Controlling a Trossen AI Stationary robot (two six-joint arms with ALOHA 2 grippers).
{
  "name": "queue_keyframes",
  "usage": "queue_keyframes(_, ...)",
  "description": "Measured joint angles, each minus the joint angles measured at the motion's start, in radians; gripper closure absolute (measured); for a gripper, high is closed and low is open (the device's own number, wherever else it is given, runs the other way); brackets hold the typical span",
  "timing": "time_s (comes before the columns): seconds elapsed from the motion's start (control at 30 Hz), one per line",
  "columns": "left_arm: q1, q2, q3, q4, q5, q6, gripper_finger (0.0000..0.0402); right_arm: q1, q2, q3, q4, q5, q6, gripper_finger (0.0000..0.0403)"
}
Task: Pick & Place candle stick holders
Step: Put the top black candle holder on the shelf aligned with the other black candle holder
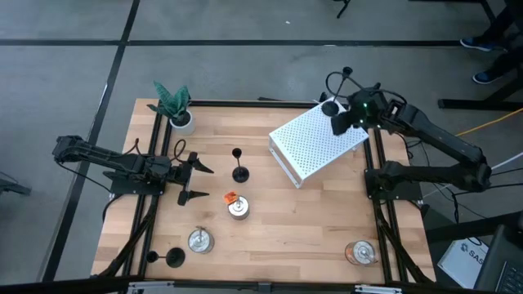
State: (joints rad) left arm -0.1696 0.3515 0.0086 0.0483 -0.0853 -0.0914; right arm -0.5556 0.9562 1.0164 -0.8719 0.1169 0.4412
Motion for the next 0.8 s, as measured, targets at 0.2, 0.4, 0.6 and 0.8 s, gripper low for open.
queue_keyframes(0.2,0.000,0.000,0.000,0.000,0.000,0.000,0.0002,0.112,-0.001,0.000,-0.013,-0.040,-0.005,0.0225)
queue_keyframes(0.4,0.000,0.000,0.000,0.000,0.000,0.000,0.0002,0.243,0.020,0.000,0.043,-0.040,-0.008,0.0225)
queue_keyframes(0.6,0.000,0.000,0.000,0.000,0.000,0.000,0.0002,0.357,0.055,0.000,0.114,-0.040,-0.134,0.0225)
queue_keyframes(0.8,0.000,0.000,0.000,0.000,0.000,0.000,0.0002,0.417,0.084,0.000,0.151,-0.035,-0.220,0.0225)
